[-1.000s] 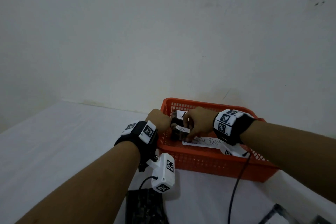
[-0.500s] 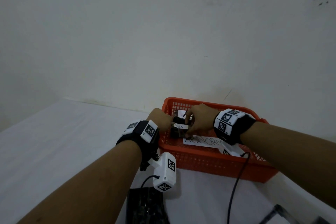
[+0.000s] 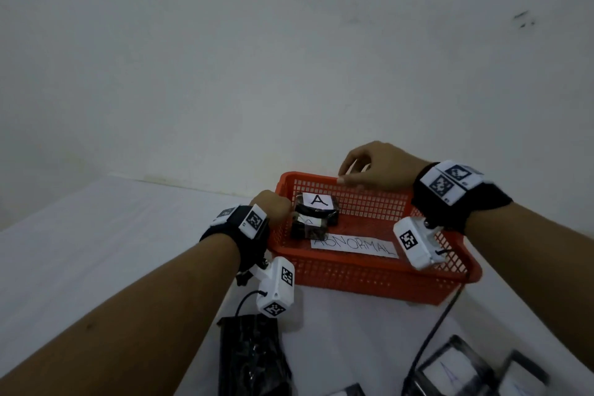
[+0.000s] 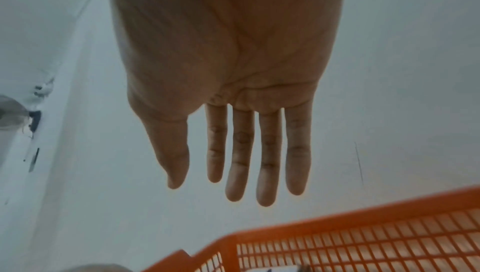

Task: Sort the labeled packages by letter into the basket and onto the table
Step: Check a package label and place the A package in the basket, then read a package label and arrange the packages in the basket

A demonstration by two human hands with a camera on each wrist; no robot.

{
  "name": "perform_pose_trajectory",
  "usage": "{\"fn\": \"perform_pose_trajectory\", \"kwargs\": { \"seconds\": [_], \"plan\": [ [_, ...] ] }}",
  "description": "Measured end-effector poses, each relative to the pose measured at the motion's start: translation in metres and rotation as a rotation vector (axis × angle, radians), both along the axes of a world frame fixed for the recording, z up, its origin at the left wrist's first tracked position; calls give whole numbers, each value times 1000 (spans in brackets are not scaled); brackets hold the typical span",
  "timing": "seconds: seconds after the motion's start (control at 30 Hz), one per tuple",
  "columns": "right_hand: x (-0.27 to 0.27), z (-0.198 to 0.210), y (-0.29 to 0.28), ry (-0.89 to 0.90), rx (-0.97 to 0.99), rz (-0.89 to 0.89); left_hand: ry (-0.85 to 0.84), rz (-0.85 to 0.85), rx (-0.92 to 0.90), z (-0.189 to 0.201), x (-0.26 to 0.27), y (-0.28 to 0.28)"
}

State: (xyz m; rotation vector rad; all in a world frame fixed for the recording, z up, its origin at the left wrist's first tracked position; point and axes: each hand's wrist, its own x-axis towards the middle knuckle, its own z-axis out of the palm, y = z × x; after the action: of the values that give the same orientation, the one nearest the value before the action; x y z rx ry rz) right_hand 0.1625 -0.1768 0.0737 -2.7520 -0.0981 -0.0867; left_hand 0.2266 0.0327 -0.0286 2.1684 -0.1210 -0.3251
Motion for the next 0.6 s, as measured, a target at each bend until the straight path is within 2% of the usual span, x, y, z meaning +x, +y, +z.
{"fn": "perform_pose_trajectory", "kwargs": {
  "seconds": [0.1, 0.2, 0.37, 0.5, 0.6],
  "plan": [
    [-35, 11, 2, -44, -31, -7, -34, -5, 14, 8, -4, 4],
    [-71, 12, 9, -24, -12, -14, -93, -2, 125, 17, -10, 10],
    [-132, 5, 34, -42, 54, -8, -281, -32, 270, 44, -30, 33],
    [-177, -14, 59, -4, 91, 11, -426, -114, 307, 57, -72, 50],
    [-205, -33, 74, 77, 122, 49, -495, -221, 263, 61, -114, 56]
  ]
}}
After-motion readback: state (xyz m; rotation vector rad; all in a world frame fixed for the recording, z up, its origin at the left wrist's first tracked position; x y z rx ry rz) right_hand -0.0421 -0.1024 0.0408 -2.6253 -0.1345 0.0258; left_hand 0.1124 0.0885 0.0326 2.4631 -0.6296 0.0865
